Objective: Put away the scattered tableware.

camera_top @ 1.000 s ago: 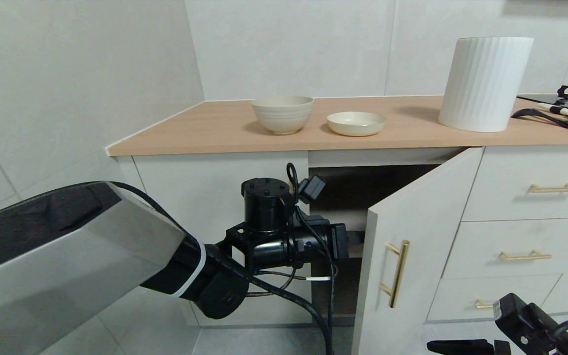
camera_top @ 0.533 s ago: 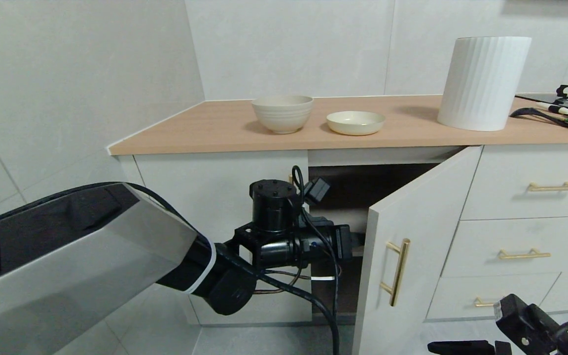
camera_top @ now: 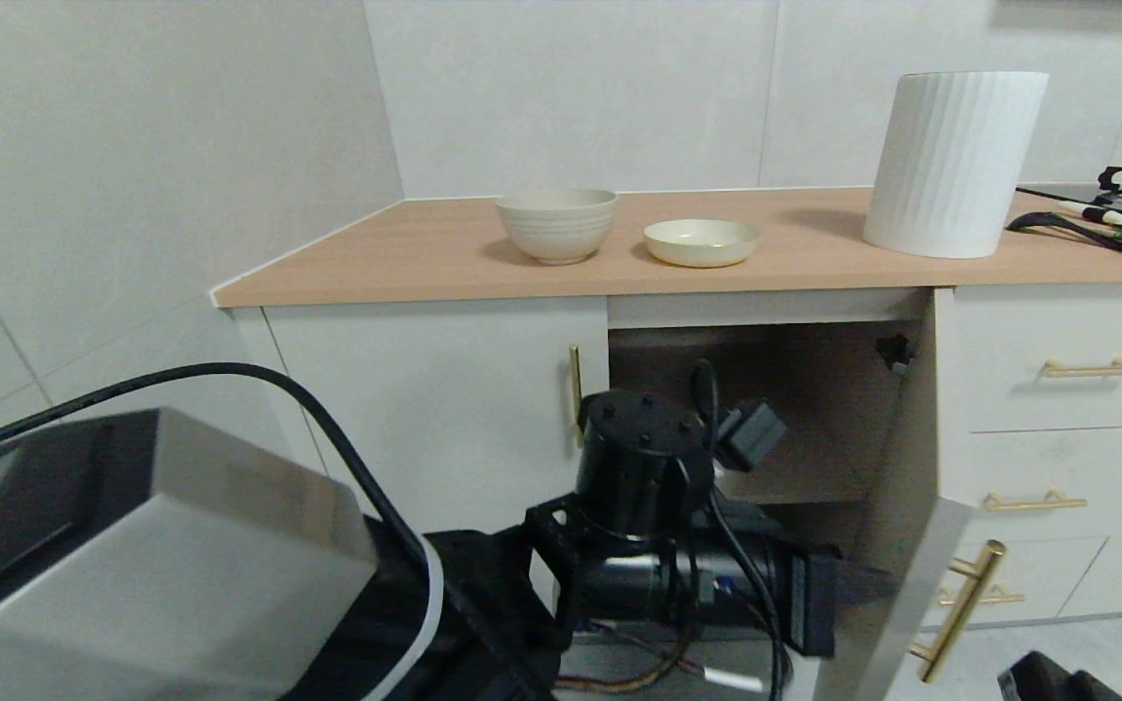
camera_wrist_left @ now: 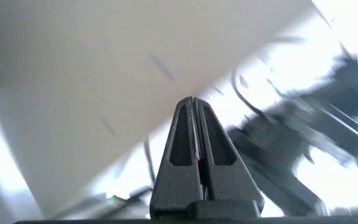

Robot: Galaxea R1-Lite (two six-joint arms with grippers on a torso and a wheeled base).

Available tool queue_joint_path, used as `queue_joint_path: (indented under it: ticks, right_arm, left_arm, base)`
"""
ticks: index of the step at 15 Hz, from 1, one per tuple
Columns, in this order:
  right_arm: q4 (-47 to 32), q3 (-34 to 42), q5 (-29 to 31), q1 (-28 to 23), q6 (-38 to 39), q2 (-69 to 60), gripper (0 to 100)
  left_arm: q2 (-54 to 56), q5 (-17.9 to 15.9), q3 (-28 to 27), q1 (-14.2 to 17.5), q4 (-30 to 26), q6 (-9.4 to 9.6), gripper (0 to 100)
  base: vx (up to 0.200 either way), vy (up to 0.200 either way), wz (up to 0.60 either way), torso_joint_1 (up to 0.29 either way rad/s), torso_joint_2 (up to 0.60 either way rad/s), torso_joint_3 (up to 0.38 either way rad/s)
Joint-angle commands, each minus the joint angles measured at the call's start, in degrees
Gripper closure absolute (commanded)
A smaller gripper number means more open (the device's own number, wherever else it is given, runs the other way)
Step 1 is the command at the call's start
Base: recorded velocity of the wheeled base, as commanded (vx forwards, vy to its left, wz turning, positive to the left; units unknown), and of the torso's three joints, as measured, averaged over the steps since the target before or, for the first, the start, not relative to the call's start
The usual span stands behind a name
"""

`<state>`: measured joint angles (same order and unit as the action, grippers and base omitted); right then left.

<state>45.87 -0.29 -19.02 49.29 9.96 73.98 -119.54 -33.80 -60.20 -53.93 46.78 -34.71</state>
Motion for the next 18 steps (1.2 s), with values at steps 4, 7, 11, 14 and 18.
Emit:
queue_joint_path:
  ticks: [4,7,11,14,18]
  right_arm:
    - [-8.2,-1.9,-1.2,5.3,-0.5,-9.0,0]
    - [-8.2,-2.8,-1.1,5.3,-0.4,-9.2,0]
    - [-9.4,-8.9,4.5,4.9,-0.2,-5.8,0]
    - [-16.2,-23.0,18.1,-0.5,-0.2,2.6,0]
    - [-44.3,-52.2,16.3,-7.6,-0.3,1.3,0]
  left_arm:
    - [3.7,0.1,2.2,6.3,-2.0,2.71,100]
    - [8.4,0.8,6.1,13.8,-2.8,2.54,100]
    - [23.0,2.0,17.3,24.5,-3.4,6.76,100]
    - [31.7,2.1,21.4,34.2,-6.7,12.73,100]
    - [49.1,2.1,21.3,46.7,-24.6,13.88,100]
  base:
    - [0.0,0.0,0.0,0.0,0.0,0.0]
    - [0.0,0.0,0.0,0.0,0.0,0.0]
    - [0.0,0.0,0.0,0.0,0.0,0.0]
    - [0.0,0.0,0.0,0.0,0.0,0.0]
    - [0.0,0.0,0.0,0.0,0.0,0.0]
